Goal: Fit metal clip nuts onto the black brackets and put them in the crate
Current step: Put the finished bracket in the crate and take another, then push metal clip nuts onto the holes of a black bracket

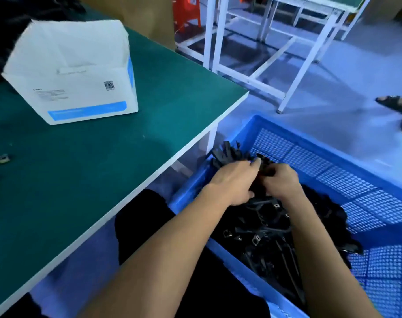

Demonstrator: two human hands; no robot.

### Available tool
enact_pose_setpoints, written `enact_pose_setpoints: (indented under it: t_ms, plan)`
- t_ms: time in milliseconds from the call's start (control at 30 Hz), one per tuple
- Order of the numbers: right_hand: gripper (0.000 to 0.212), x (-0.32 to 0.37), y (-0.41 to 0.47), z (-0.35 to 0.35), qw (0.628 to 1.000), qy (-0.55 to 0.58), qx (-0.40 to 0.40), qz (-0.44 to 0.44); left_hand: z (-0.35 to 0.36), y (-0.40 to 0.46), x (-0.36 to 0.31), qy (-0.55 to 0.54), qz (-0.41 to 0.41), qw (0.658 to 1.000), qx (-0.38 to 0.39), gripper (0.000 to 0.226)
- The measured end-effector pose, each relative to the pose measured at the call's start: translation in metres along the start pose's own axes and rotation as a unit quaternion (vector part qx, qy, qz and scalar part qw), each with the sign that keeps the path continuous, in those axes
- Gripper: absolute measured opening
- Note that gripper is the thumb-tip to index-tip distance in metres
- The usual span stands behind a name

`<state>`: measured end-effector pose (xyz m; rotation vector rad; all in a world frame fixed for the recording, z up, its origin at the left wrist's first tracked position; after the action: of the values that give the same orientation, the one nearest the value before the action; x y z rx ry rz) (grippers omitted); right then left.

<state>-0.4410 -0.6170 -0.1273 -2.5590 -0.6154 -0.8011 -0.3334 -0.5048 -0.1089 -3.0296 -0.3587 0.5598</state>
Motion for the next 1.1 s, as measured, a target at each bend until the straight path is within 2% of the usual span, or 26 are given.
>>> enact_pose_setpoints:
  t_ms: [100, 167, 267, 367, 433, 533, 600, 700, 767, 800, 867, 933, 1067, 1100]
  plan:
    - [0.028, -0.028, 0.006, 0.014, 0.995, -0.1, -0.003, 0.03, 0.037, -0.011, 0.017, -0.024, -0.032, 0.998, 0.05, 0.094]
    - [0.027, -0.038, 0.01, 0.014, 0.991, -0.119, -0.021, 0.054, 0.053, -0.019, 0.025, -0.04, -0.048, 0.996, 0.066, 0.08]
    - [0.029, -0.031, 0.013, 0.003, 0.985, -0.131, -0.083, 0.08, 0.055, -0.022, 0.024, -0.069, -0.043, 0.996, 0.026, 0.066]
    - [0.024, -0.008, 0.013, -0.012, 0.982, -0.097, -0.15, 0.058, 0.023, -0.017, 0.011, -0.118, -0.021, 0.987, -0.111, 0.061]
    - [0.017, 0.018, 0.011, -0.021, 0.98, -0.057, -0.19, 0.009, -0.012, -0.013, 0.002, -0.14, -0.002, 0.964, -0.226, 0.056]
    - [0.014, 0.073, -0.002, -0.027, 0.964, -0.007, -0.242, -0.111, -0.074, -0.023, 0.0, -0.192, 0.016, 0.896, -0.4, 0.05]
    - [0.017, 0.117, -0.018, -0.026, 0.944, 0.025, -0.259, -0.202, -0.114, -0.04, 0.011, -0.203, 0.017, 0.851, -0.484, 0.046]
    - [0.015, 0.198, -0.058, -0.002, 0.906, 0.101, -0.206, -0.356, -0.165, -0.09, 0.05, -0.174, -0.037, 0.804, -0.567, 0.039]
    - [0.011, 0.25, -0.088, 0.022, 0.887, 0.11, -0.141, -0.426, -0.187, -0.131, 0.08, -0.161, -0.091, 0.772, -0.608, 0.036]
    - [0.015, 0.277, -0.104, 0.04, 0.881, 0.093, -0.089, -0.455, -0.194, -0.157, 0.097, -0.146, -0.123, 0.758, -0.624, 0.034]
    - [0.028, 0.322, -0.137, 0.08, 0.861, 0.019, 0.043, -0.507, -0.201, -0.211, 0.127, -0.115, -0.194, 0.735, -0.64, 0.029]
    - [0.026, 0.354, -0.162, 0.118, 0.826, -0.088, 0.138, -0.54, -0.198, -0.259, 0.154, -0.093, -0.274, 0.721, -0.63, 0.025]
    - [0.018, 0.411, -0.213, 0.185, 0.752, -0.225, 0.216, -0.581, -0.193, -0.366, 0.208, -0.036, -0.455, 0.674, -0.581, 0.024]
    - [0.033, 0.423, -0.222, 0.196, 0.731, -0.258, 0.224, -0.591, -0.193, -0.386, 0.222, -0.021, -0.491, 0.668, -0.559, 0.025]
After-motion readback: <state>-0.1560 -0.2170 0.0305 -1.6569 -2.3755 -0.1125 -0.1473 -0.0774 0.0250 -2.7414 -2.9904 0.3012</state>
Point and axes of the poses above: each hand's wrist, its own y-axis towards the middle knuckle, its own z-axis out of the palm, x = y × z, the point moved 1 cm from there along y, towards the middle knuckle, and after that the axes turned 1 degree about -x, right-handed, at the moved point
